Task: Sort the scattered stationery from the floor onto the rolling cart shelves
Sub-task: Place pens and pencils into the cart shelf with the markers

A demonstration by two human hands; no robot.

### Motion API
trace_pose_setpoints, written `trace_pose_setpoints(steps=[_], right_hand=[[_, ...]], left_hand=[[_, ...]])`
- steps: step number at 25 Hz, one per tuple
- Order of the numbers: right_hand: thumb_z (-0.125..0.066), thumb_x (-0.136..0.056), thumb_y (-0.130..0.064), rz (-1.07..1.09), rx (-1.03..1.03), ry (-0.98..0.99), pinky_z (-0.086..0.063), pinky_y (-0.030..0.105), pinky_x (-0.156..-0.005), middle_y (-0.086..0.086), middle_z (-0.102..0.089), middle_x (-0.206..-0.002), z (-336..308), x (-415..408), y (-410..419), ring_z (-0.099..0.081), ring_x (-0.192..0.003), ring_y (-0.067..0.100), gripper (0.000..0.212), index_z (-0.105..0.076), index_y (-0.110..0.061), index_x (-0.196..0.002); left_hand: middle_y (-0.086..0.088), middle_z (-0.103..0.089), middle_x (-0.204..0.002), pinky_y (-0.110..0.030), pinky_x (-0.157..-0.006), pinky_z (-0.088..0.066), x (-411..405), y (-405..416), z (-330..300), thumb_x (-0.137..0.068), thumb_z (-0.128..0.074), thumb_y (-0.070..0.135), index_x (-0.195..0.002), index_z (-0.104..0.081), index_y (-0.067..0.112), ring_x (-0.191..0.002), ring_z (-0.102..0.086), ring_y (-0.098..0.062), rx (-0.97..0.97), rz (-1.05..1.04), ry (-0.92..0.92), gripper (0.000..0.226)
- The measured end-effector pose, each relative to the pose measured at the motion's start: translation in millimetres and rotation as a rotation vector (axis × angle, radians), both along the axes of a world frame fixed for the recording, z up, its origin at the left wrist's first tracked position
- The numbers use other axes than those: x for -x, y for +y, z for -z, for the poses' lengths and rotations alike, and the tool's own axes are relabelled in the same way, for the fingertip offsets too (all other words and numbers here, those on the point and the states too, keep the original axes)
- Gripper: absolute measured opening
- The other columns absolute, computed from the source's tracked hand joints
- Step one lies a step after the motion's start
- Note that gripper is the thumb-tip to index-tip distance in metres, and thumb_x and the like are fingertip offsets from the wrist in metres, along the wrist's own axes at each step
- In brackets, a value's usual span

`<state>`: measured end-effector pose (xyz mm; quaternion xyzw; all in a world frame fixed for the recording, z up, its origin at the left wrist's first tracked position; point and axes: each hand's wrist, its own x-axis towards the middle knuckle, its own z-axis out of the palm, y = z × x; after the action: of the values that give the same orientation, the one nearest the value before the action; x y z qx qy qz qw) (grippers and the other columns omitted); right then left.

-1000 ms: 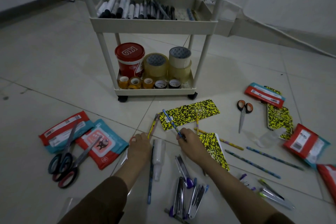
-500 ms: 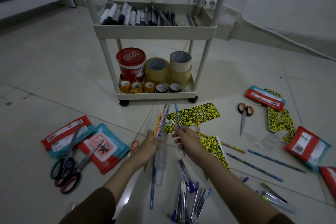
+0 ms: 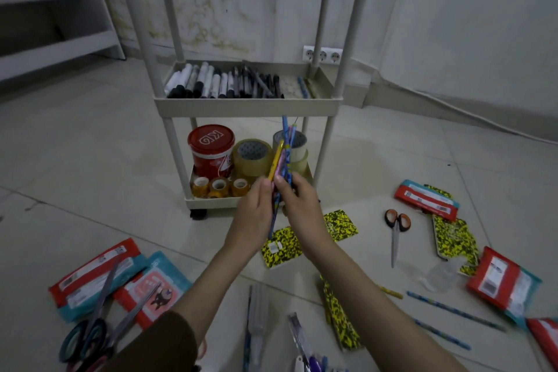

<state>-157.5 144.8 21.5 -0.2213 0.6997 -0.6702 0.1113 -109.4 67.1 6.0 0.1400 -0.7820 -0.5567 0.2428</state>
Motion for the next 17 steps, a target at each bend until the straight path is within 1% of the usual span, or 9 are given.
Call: trace_pose_setpoints(steps=[3,5,7,10,12,14,15,16,17], right_hand=[[-0.048,-0.096,-0.013,0.050,0.080,0.104,-0.041,0.029,-0.064,0.020,-0.060,-0.082,-20.7,3.0,-12.1,-0.054,-0.073,0.025,0.022,-0.059,0.005,-0.098],[-0.046,-0.097,-0.012,0.079,0.112,0.147,-0.046,0.029,-0.072,0.013,-0.065,-0.089,-32.7,-0.5,-20.2,-0.058,-0.080,0.017,0.020,-0.061,0.001,-0.103],[-0.044,-0.097,-0.011,0.097,0.147,0.163,-0.046,0.022,-0.077,0.003,-0.064,-0.094,-43.5,-1.0,-25.6,-0.059,-0.084,0.009,0.022,-0.060,-0.004,-0.110],[-0.040,-0.099,-0.013,0.062,0.198,0.150,-0.048,0.020,-0.087,-0.001,-0.063,-0.104,-53.2,2.9,-28.1,-0.061,-0.097,0.008,0.024,-0.056,-0.012,-0.117],[-0.039,-0.100,-0.015,0.049,0.194,0.165,-0.045,0.009,-0.085,-0.008,-0.061,-0.105,-58.2,7.6,-30.0,-0.057,-0.095,-0.006,0.024,-0.052,-0.017,-0.120],[-0.037,-0.100,-0.015,0.026,0.176,0.190,-0.038,-0.003,-0.077,-0.018,-0.055,-0.103,-66.7,15.4,-34.1,-0.052,-0.090,-0.015,0.028,-0.046,-0.016,-0.127],[-0.035,-0.101,-0.014,0.006,0.168,0.194,-0.037,-0.005,-0.075,-0.018,-0.053,-0.103,-72.9,22.1,-36.1,-0.051,-0.090,-0.013,0.030,-0.043,-0.015,-0.130],[-0.034,-0.101,-0.013,-0.018,0.151,0.197,-0.038,-0.004,-0.073,-0.013,-0.053,-0.103,-79.6,30.9,-37.6,-0.052,-0.091,-0.007,0.030,-0.041,-0.013,-0.130],[-0.033,-0.101,-0.012,-0.048,0.115,0.202,-0.041,-0.002,-0.070,-0.007,-0.054,-0.101,-87.7,40.9,-39.1,-0.053,-0.089,0.001,0.027,-0.041,-0.012,-0.127]], left_hand=[[0.001,-0.051,-0.069,-0.017,-0.052,-0.033,21.6,-5.2,-28.1,-0.101,-0.029,0.023,-0.082,-0.051,0.014,-0.058,-0.049,0.006,0.041,-0.156,0.086,0.030],[0.002,-0.052,-0.071,-0.016,-0.054,-0.035,33.2,-7.5,-44.6,-0.101,-0.029,0.021,-0.086,-0.050,0.009,-0.060,-0.049,0.008,-0.016,-0.203,0.162,0.029],[0.004,-0.053,-0.072,-0.014,-0.055,-0.036,40.7,-7.7,-56.3,-0.101,-0.029,0.021,-0.086,-0.049,0.010,-0.060,-0.050,0.008,-0.057,-0.212,0.198,0.027],[0.007,-0.059,-0.079,-0.009,-0.062,-0.043,47.9,-3.8,-68.3,-0.101,-0.029,0.021,-0.095,-0.054,0.015,-0.067,-0.056,0.009,-0.243,-0.139,0.221,0.026],[0.005,-0.062,-0.084,-0.008,-0.067,-0.044,51.1,-0.5,-76.3,-0.100,-0.028,0.017,-0.097,-0.056,0.016,-0.076,-0.059,0.001,-0.364,-0.081,0.250,0.028],[-0.004,-0.064,-0.097,-0.019,-0.083,-0.045,60.7,-3.6,-85.8,-0.100,-0.028,0.017,-0.105,-0.058,0.014,-0.092,-0.060,-0.011,-0.429,-0.044,0.257,0.031],[-0.009,-0.063,-0.103,-0.026,-0.089,-0.044,66.6,-9.1,-91.4,-0.101,-0.028,0.019,-0.105,-0.058,0.014,-0.098,-0.059,-0.017,-0.441,-0.031,0.237,0.031],[-0.012,-0.062,-0.103,-0.032,-0.089,-0.044,72.4,-16.6,-96.7,-0.100,-0.029,0.020,-0.101,-0.060,0.015,-0.099,-0.058,-0.022,-0.432,-0.015,0.210,0.031],[-0.015,-0.061,-0.096,-0.035,-0.083,-0.045,78.3,-25.9,-101.4,-0.100,-0.031,0.021,-0.093,-0.061,0.015,-0.095,-0.057,-0.026,-0.397,0.003,0.186,0.031]])
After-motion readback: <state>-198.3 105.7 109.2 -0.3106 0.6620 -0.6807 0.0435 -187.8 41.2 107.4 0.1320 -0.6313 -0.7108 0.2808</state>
